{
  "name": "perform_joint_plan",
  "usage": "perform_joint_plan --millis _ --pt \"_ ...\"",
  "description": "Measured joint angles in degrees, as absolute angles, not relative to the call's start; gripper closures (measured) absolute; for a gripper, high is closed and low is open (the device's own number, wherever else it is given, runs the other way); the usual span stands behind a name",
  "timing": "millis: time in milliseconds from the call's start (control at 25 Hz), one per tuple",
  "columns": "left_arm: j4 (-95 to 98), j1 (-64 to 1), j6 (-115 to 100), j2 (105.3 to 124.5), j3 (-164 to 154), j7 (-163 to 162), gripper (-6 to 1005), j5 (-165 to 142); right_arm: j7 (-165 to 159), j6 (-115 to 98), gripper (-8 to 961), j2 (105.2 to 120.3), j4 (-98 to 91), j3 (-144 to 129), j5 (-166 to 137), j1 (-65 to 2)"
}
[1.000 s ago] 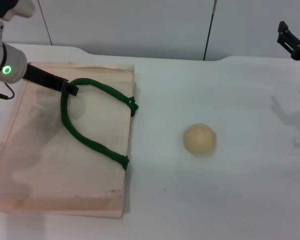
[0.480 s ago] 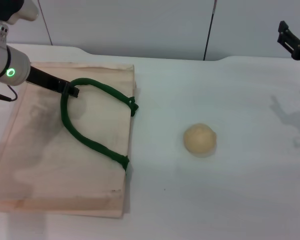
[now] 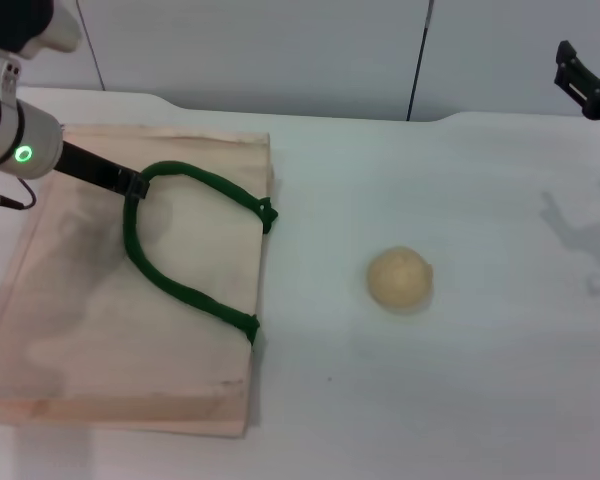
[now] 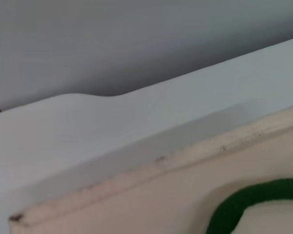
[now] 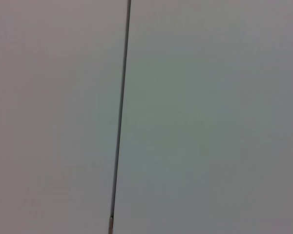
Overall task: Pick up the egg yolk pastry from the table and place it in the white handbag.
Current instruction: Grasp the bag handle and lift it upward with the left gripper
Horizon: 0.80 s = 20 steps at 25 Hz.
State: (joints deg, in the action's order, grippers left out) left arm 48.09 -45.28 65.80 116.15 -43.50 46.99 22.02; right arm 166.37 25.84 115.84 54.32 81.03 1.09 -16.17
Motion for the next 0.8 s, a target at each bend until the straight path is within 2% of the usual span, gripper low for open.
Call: perform_joint_plan --millis 240,800 --pt "44.8 -45.96 63.5 116.04 -43.5 47.83 811 21.6 166.38 25.91 121 115.84 54.86 80.69 0.94 -16.15" --pt "44.85 -45.99 62.67 116.21 -43.52 49.31 868 21.28 166.38 25.68 122 115.84 55.99 80.42 0.93 -15.2"
